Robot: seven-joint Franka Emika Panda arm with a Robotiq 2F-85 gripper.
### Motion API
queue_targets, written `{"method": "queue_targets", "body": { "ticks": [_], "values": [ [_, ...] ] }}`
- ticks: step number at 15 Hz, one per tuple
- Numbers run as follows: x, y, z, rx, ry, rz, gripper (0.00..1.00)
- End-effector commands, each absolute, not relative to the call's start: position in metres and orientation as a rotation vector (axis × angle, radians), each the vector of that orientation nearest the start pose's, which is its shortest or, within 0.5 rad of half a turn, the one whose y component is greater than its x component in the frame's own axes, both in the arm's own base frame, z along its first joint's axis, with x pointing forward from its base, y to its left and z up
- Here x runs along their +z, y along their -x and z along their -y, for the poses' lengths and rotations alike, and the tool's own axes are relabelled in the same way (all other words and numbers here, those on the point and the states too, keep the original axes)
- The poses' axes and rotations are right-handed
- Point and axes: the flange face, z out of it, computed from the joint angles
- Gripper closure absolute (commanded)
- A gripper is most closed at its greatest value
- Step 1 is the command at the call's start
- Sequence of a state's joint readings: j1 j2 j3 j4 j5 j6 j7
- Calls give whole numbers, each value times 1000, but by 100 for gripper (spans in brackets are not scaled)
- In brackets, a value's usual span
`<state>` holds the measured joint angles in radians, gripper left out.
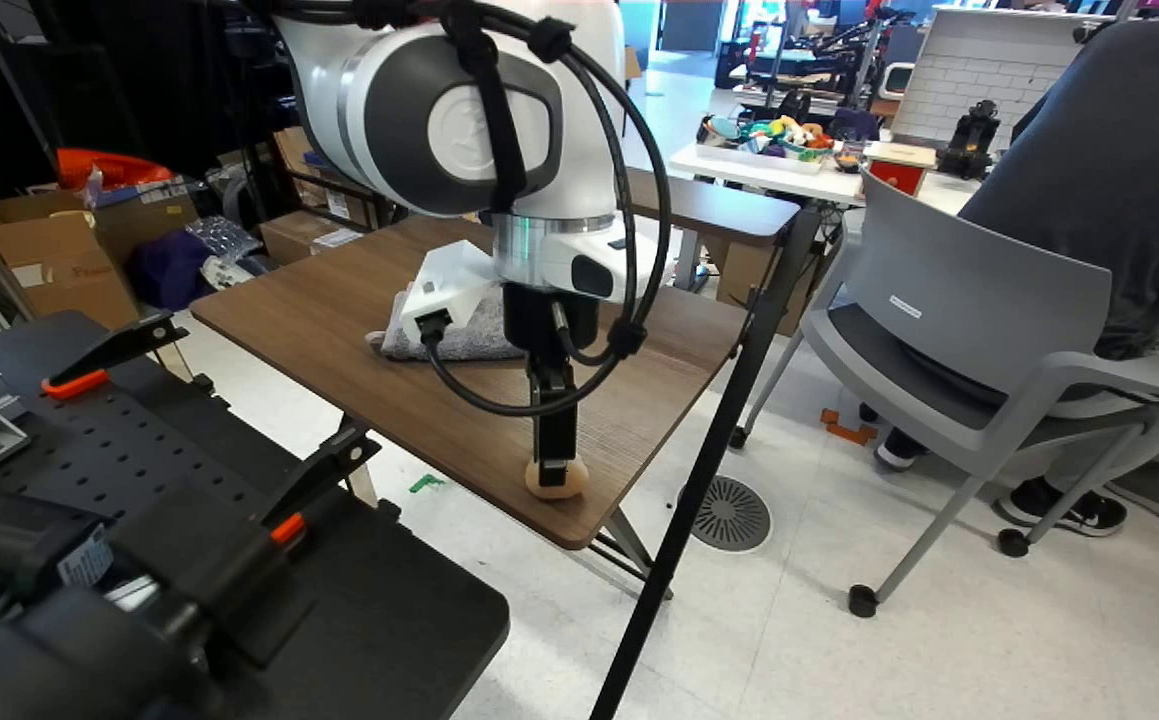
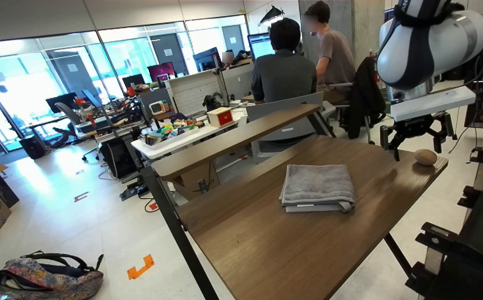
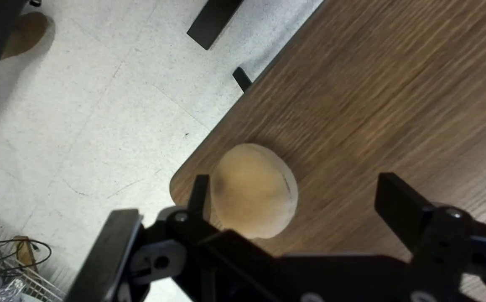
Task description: Wipe the table with the towel then move the plush toy
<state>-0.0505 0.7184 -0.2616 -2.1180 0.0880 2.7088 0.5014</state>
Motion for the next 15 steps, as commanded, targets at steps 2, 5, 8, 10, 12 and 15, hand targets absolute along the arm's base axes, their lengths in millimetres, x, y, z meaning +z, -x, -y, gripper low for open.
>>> {"method": "queue_targets", "body": {
  "ticks": [2,5,8,10,12,15],
  "values": [
    [43,-524,182,74,2926,-1425,0],
    [36,-534,181,74,2892,-1460,34],
    [46,-535,183,81,2869,-1472,47],
    [56,-540,180,67,2841,-1468,60],
    [64,-549,175,52,2813,-1464,77],
    [83,-573,146,72,2744,-1439,99]
  ]
}}
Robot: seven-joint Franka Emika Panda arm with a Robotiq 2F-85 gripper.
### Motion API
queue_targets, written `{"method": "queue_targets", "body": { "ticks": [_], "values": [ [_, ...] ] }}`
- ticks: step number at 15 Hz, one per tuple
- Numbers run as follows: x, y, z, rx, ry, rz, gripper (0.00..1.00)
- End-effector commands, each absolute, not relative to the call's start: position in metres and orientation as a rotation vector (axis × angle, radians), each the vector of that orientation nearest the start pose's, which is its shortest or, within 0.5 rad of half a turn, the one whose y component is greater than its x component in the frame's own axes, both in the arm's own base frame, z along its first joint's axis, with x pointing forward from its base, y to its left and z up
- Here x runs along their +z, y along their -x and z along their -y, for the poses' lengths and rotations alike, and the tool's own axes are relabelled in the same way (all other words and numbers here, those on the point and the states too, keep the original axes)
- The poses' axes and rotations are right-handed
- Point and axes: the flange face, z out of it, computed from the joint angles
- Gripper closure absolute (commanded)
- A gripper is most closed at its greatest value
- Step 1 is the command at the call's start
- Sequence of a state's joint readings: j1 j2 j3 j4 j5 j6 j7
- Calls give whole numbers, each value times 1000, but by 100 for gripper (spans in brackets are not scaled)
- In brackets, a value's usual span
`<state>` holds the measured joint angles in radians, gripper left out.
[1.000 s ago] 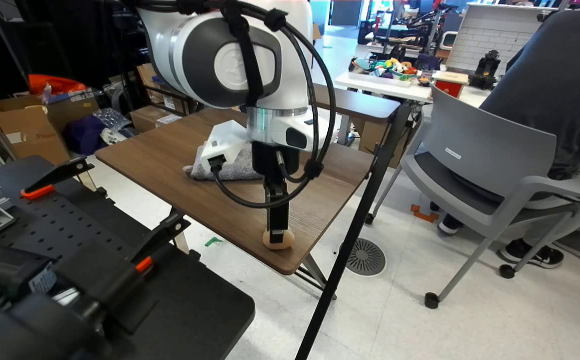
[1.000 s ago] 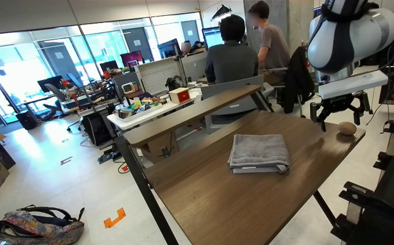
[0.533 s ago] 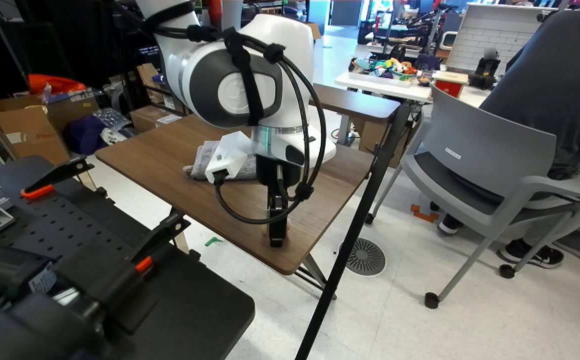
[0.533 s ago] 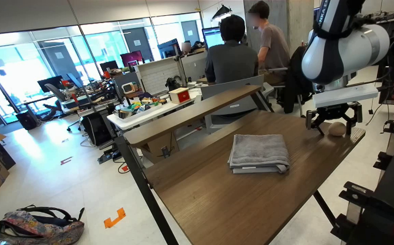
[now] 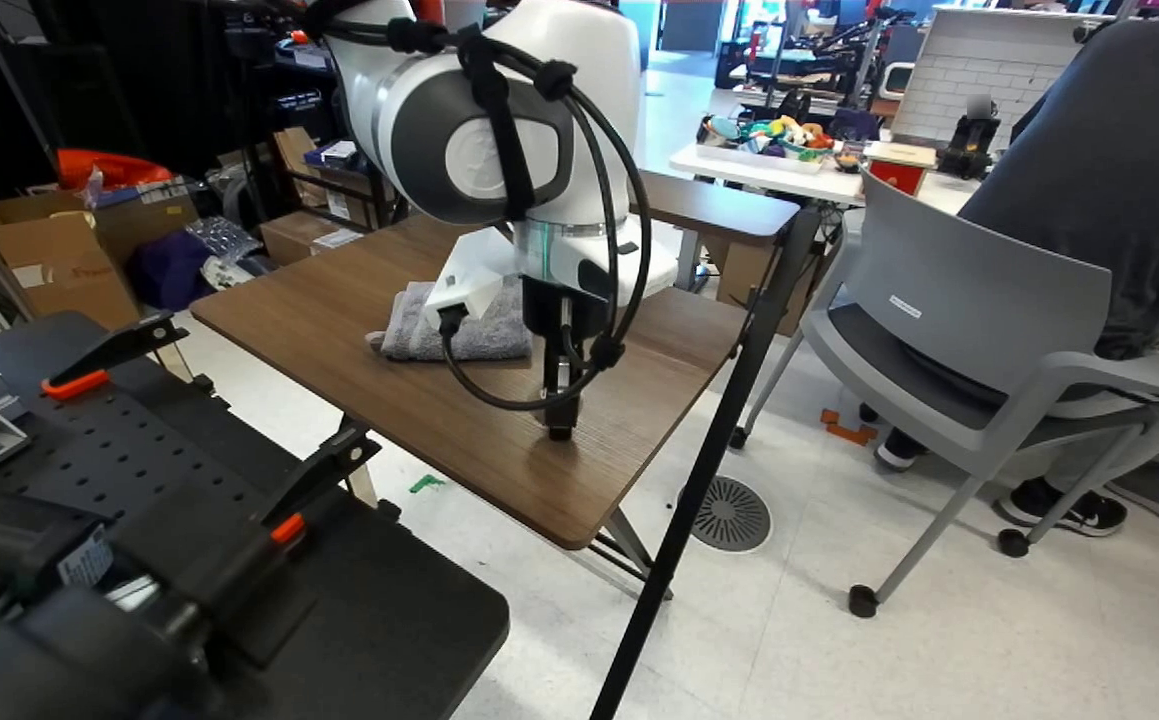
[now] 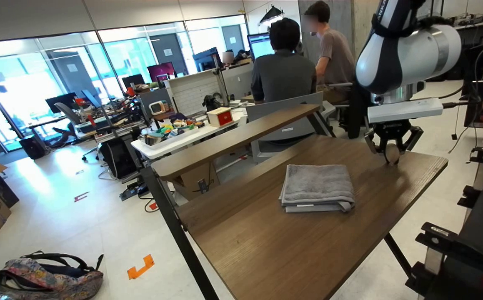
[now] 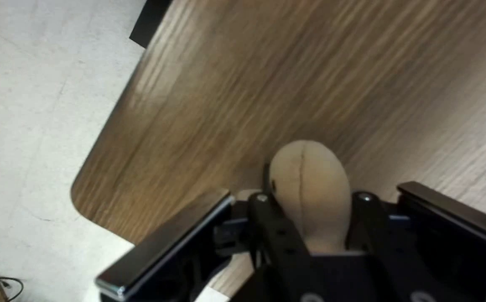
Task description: Wipe the table with the towel then move the plush toy
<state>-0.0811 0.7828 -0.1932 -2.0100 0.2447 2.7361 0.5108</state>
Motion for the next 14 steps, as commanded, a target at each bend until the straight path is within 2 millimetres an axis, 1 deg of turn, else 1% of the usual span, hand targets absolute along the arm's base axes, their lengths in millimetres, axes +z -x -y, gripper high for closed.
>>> {"method": "queue_targets", "body": {
  "ticks": [1,2,3,5,7,9,11,13,14],
  "values": [
    [89,-582,134,79,2712,-1431,100],
    [95,-592,118,97,2680,-1416,100],
    [102,-602,101,98,2648,-1401,97],
    [117,-624,61,62,2569,-1372,97],
    [127,-645,22,25,2511,-1353,97],
    [130,-667,-15,1,2478,-1343,97],
    [126,-684,-44,3,2467,-1356,97],
    [112,-696,-69,2,2466,-1383,97],
    [102,-701,-79,10,2465,-1398,97]
  ]
}}
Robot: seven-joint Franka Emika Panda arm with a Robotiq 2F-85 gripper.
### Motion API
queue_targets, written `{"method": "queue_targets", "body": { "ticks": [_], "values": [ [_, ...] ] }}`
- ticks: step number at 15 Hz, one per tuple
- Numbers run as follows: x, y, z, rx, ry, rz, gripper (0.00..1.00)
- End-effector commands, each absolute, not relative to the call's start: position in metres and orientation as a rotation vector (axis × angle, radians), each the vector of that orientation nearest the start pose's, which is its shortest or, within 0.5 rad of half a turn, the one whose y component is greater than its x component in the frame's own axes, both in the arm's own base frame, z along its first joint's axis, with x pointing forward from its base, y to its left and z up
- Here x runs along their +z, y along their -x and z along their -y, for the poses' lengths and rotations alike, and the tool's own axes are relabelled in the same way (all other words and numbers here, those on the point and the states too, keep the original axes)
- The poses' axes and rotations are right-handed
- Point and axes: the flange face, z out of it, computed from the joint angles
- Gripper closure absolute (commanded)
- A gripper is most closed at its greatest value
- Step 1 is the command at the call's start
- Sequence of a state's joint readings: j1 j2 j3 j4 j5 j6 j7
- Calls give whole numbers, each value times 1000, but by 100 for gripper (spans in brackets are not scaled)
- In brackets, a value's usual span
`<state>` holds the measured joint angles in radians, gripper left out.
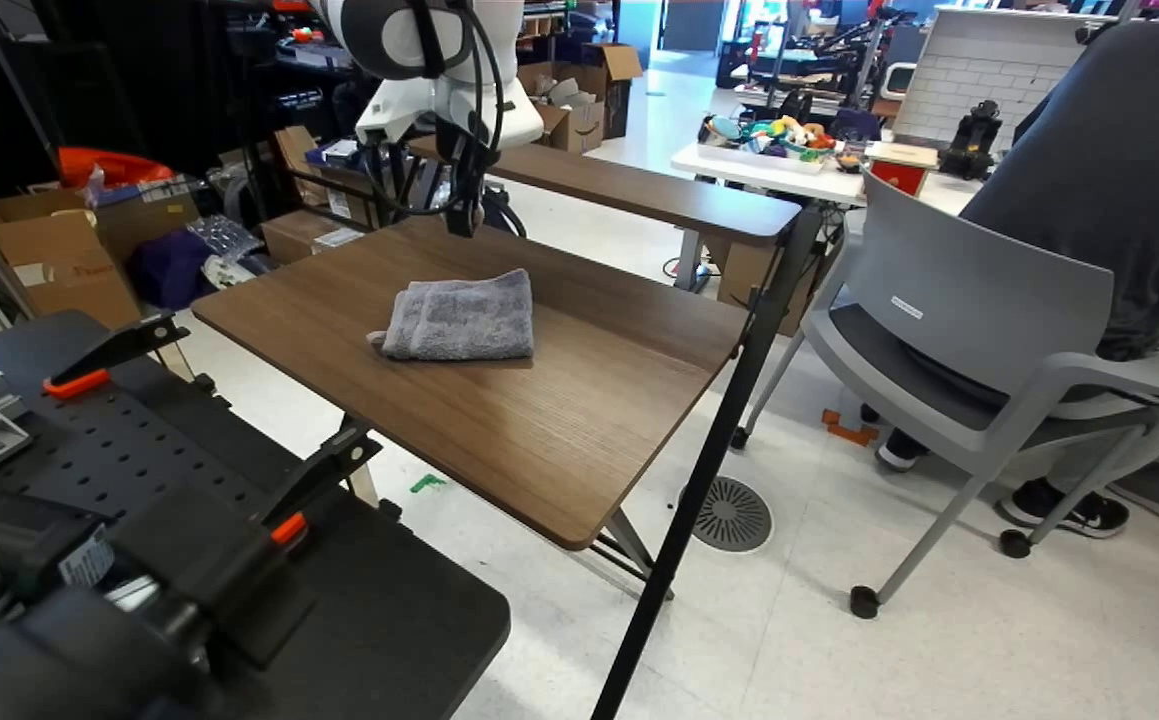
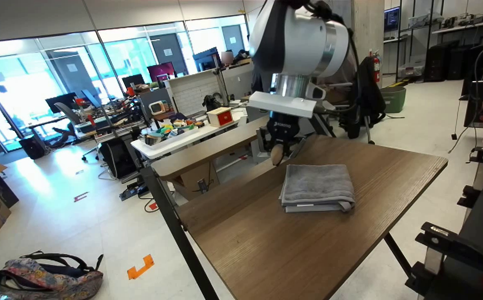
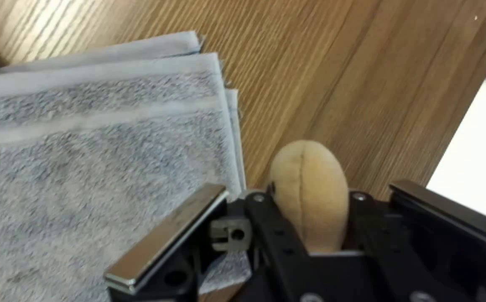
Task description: Wipe the table with the towel then move the plush toy
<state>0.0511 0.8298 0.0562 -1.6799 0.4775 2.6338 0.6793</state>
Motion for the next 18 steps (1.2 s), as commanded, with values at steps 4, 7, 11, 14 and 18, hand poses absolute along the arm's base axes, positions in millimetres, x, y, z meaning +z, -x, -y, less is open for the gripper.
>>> {"method": "queue_targets", "body": {
  "ticks": [4,7,11,14,18],
  "values": [
    [65,-712,-105,38,2455,-1455,97],
    [47,-718,-115,37,2446,-1481,97],
    [50,-726,-120,33,2430,-1481,97],
    [61,-731,-126,42,2397,-1476,97],
    [79,-735,-145,45,2366,-1431,97]
  ]
}}
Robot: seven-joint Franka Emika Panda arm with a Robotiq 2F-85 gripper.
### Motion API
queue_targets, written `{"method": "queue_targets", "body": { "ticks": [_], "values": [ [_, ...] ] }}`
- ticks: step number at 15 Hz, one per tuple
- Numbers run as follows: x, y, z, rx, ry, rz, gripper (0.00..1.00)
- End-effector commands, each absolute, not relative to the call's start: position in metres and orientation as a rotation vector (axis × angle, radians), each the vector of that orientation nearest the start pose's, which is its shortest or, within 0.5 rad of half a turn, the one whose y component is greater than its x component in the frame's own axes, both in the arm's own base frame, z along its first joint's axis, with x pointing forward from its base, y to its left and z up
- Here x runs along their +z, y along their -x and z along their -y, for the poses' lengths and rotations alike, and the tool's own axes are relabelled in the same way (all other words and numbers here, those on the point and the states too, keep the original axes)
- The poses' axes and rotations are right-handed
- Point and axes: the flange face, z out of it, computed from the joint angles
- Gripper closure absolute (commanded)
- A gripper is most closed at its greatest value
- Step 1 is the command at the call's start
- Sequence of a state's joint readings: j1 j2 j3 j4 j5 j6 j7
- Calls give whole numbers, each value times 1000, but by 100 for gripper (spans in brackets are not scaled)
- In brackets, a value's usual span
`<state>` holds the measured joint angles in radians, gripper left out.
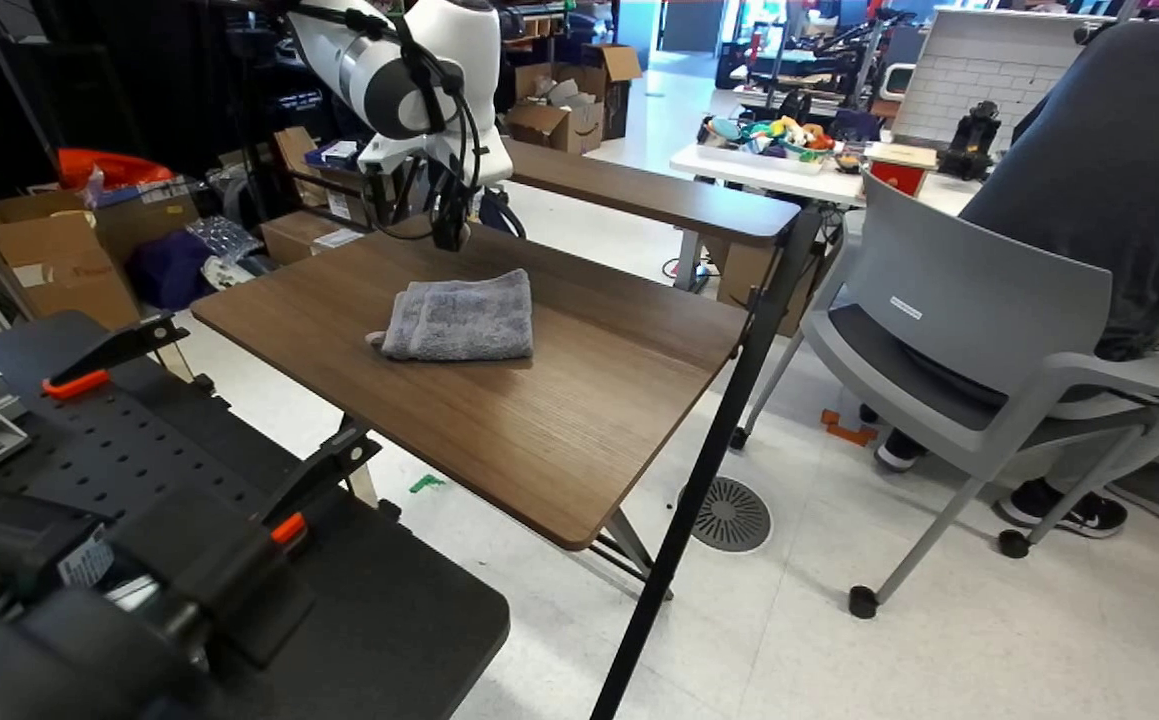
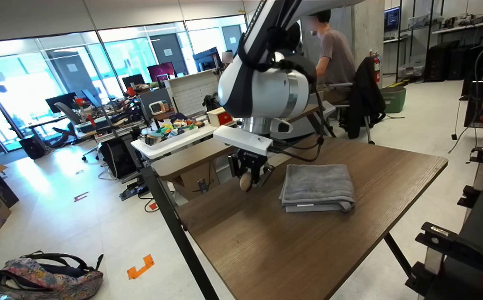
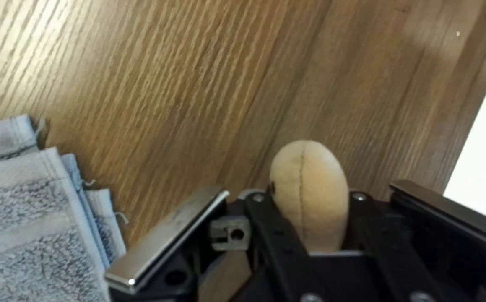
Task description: Wipe the table with the towel then move the plush toy
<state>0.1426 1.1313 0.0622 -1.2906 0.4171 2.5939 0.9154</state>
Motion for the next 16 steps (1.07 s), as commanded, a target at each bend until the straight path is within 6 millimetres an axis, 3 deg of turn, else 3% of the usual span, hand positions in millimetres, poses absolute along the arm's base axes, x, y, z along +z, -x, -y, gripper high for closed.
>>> {"method": "queue_targets", "body": {
  "ticks": [1,7,8,12,16],
  "values": [
    [81,-736,-149,44,2364,-1420,97],
    [76,-735,-152,53,2364,-1421,97],
    [75,-735,-149,57,2369,-1433,69],
    [70,-728,-131,129,2446,-1448,42],
    [74,-721,-95,206,2536,-1463,12]
  ]
}}
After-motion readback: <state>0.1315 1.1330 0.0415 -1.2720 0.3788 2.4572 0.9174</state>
